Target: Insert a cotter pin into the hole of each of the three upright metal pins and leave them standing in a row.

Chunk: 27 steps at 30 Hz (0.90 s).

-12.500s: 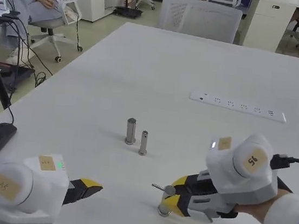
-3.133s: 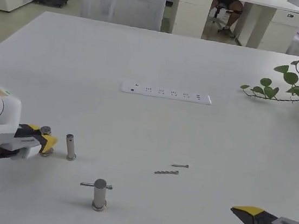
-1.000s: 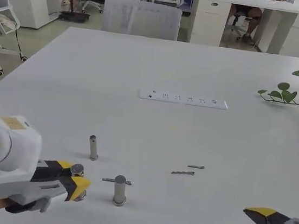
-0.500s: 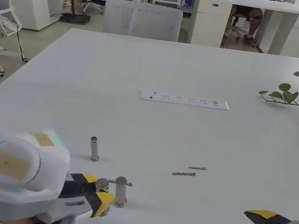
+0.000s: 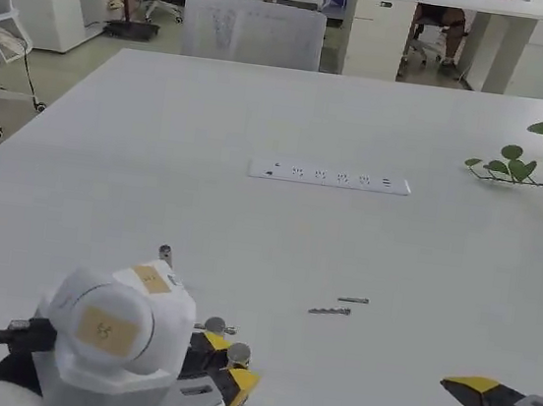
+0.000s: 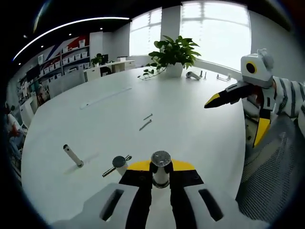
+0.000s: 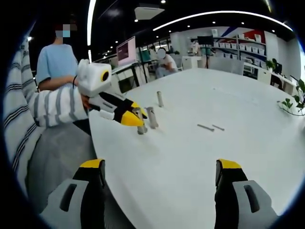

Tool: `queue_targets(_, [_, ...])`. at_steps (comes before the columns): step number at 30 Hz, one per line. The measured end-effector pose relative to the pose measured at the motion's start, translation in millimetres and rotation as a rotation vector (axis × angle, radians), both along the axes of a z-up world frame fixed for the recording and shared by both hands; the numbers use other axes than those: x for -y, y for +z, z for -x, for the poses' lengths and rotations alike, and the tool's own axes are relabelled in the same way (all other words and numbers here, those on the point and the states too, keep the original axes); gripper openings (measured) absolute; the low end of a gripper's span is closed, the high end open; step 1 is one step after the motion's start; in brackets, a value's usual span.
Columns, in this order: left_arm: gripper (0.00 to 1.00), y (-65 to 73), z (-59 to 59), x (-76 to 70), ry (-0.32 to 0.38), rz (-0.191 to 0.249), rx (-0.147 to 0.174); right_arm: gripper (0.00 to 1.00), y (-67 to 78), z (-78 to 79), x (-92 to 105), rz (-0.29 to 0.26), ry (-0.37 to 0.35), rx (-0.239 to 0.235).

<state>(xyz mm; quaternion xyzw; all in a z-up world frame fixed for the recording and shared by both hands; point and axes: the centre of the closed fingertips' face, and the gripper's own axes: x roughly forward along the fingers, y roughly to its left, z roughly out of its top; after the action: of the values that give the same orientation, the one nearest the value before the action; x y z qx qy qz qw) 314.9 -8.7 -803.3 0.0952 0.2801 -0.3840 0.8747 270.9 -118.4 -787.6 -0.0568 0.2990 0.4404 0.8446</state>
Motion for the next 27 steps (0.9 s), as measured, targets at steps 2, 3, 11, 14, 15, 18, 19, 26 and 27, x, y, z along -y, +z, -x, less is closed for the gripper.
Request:
queue_targets(2, [0.11, -2.4, 0.3, 2.1, 0.003, 0.001, -0.001, 0.97, -0.4, 0.2, 0.3, 0.001, -0.001, 0.000])
queue_targets(3, [0.11, -4.3, 0.8, 3.4, 0.003, 0.000, -0.001, 0.97, -0.4, 0.2, 0.6, 0.000, -0.002, -0.001])
queue_targets(11, [0.11, -13.3, 1.6, 6.3, 0.009, -0.009, 0.003, 0.97, -0.5, 0.4, 1.7, 0.003, -0.005, -0.001])
queue_targets(14, [0.11, -15.9, 2.9, 7.8, 0.000, -0.020, 0.008, 0.97, 0.0, 0.2, 1.5, 0.001, -0.005, -0.001])
queue_targets(15, [0.11, -16.4, 2.8, 8.5, -0.003, -0.022, 0.014, 0.97, 0.0, 0.3, 1.4, 0.002, -0.005, -0.001])
queue_targets(18, [0.11, -17.0, 1.3, 9.1, 0.009, -0.011, 0.012, 0.97, 0.0, 0.3, 1.4, 0.003, -0.005, -0.001])
queue_targets(19, [0.11, -17.5, 1.3, 9.6, 0.007, -0.013, 0.015, 0.97, 0.1, 0.4, 1.3, 0.003, -0.005, -0.001])
queue_targets(26, [0.11, -20.6, 1.2, 10.1, 0.006, -0.006, 0.024, 0.97, 0.5, -0.4, 2.2, 0.005, -0.007, -0.002])
queue_targets(27, [0.11, -21.1, 1.4, 9.8, 0.006, -0.003, 0.023, 0.97, 0.4, -0.3, 2.3, 0.006, -0.007, -0.002])
